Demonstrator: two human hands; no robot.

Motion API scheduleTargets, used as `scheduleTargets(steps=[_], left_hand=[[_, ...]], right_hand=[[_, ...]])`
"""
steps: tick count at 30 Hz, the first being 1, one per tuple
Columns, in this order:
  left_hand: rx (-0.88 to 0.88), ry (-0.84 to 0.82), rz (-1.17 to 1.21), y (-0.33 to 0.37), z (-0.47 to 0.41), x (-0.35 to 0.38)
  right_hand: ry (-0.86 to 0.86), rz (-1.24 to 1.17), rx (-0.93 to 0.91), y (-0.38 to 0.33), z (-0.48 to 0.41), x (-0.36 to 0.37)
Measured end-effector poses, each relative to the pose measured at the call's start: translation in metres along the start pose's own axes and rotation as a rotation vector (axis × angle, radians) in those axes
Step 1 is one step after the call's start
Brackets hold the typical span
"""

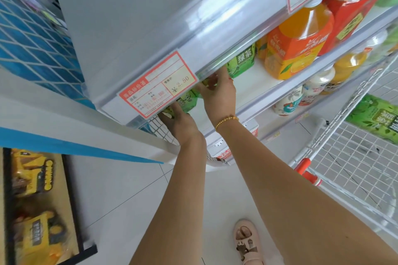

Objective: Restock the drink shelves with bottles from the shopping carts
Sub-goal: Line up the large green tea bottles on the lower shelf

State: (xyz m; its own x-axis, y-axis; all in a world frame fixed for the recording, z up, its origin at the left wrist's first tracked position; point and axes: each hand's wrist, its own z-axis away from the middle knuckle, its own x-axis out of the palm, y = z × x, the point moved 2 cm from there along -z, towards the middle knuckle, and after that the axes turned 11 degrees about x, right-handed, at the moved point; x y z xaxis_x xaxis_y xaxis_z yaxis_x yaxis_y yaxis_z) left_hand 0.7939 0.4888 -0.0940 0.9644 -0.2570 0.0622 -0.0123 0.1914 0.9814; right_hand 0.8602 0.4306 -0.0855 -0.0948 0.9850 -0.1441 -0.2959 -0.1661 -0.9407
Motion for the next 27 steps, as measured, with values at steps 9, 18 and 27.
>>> scheduleTargets(steps=[9, 18, 27], left_hand=[[-0.087, 0.023, 0.003, 0.006, 0.006, 0.004], [0.262, -1.121, -0.637, 0.028, 0.169, 0.054], [0.628, -1.663, -1.18, -0.066, 0.203, 0.169]], right_hand=[[-0.154, 0.249, -0.052, -0.015, 0.008, -0.036], [0.278, -0.094, 0.179, 0.013, 0.03, -0.243], [0.571, -0.843, 0.924, 0.21, -0.03, -0.363]])
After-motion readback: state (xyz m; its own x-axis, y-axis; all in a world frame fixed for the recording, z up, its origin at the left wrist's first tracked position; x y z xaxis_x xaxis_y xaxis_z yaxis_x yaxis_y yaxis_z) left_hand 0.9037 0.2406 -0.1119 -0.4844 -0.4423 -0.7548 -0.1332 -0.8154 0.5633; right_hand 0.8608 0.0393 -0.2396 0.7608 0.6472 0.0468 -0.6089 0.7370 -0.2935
